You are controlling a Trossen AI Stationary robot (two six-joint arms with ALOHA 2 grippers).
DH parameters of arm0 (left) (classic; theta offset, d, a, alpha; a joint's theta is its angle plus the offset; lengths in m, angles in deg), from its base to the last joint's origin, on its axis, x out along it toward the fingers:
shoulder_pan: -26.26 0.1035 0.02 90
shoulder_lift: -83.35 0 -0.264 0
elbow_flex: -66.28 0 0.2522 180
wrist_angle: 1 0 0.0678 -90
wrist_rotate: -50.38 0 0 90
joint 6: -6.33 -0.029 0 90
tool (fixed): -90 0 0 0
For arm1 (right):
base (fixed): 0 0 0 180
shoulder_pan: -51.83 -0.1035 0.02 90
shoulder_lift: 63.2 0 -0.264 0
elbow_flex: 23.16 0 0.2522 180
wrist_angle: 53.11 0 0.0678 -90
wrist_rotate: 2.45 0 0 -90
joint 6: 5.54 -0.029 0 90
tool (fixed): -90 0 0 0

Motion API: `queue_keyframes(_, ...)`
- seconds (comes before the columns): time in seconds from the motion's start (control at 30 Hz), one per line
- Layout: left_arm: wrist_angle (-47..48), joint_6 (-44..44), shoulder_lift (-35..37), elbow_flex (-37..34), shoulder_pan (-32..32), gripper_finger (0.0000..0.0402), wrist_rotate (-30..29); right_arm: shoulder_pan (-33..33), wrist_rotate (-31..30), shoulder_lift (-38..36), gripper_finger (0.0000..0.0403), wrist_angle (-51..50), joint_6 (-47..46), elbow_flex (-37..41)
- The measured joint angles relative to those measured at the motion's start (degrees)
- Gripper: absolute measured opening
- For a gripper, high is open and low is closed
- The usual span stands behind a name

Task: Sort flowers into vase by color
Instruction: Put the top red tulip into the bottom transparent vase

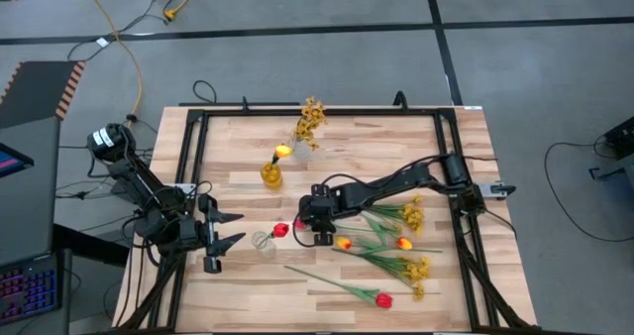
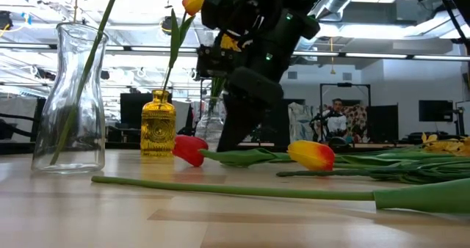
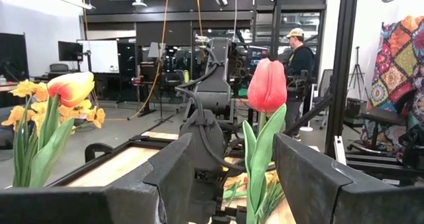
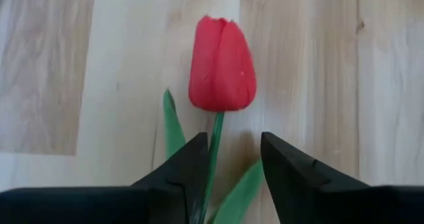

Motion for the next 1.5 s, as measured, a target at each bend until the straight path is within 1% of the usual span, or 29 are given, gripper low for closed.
queue_keyframes(0.2,0.7,1.0,0.0,0.0,0.0,0.0192,-0.1,0.0,0.2,2.5,0.0160,0.9,-0.2,-0.1)
queue_keyframes(0.3,0.9,1.1,0.0,0.0,0.0,0.0192,-0.1,0.0,0.4,2.7,0.0146,0.6,-0.2,-0.2)
queue_keyframes(0.4,0.9,1.1,0.0,0.0,0.0,0.0192,-0.1,0.0,0.4,3.1,0.0113,0.9,-0.2,-0.2)
queue_keyframes(0.57,0.9,1.2,0.0,0.0,0.0,0.0192,-0.1,0.0,0.6,2.9,0.0030,0.8,-0.2,-0.2)
queue_keyframes(0.6,0.9,1.2,0.0,0.0,0.0,0.0192,-0.1,0.0,0.7,2.6,0.0025,0.6,0.0,-0.1)
queue_keyframes(0.7,0.9,1.2,0.0,0.0,0.0,0.0192,-0.1,-0.1,1.2,2.1,0.0025,0.7,-0.2,-0.1)
queue_keyframes(0.87,0.9,1.2,0.0,0.0,0.0,0.0192,-0.1,-0.3,1.3,-0.9,0.0025,-1.4,-1.3,0.1)
queue_keyframes(1.07,0.9,1.1,0.0,0.0,0.0,0.0192,-0.1,-0.3,1.2,-7.4,0.0025,-4.7,-1.4,0.1)
queue_keyframes(1.33,0.9,1.1,0.0,0.0,0.0,0.0192,-0.1,0.1,1.0,-18.5,0.0025,-6.3,-1.2,0.0)
queue_keyframes(1.37,0.9,1.1,0.0,0.0,0.0,0.0192,-0.1,0.1,0.4,-20.1,0.0025,-6.7,-1.2,0.0)
queue_keyframes(1.5,0.9,1.1,0.0,0.0,0.0,0.0192,0.0,0.1,-5.6,-26.0,0.0025,-8.0,-1.1,0.0)
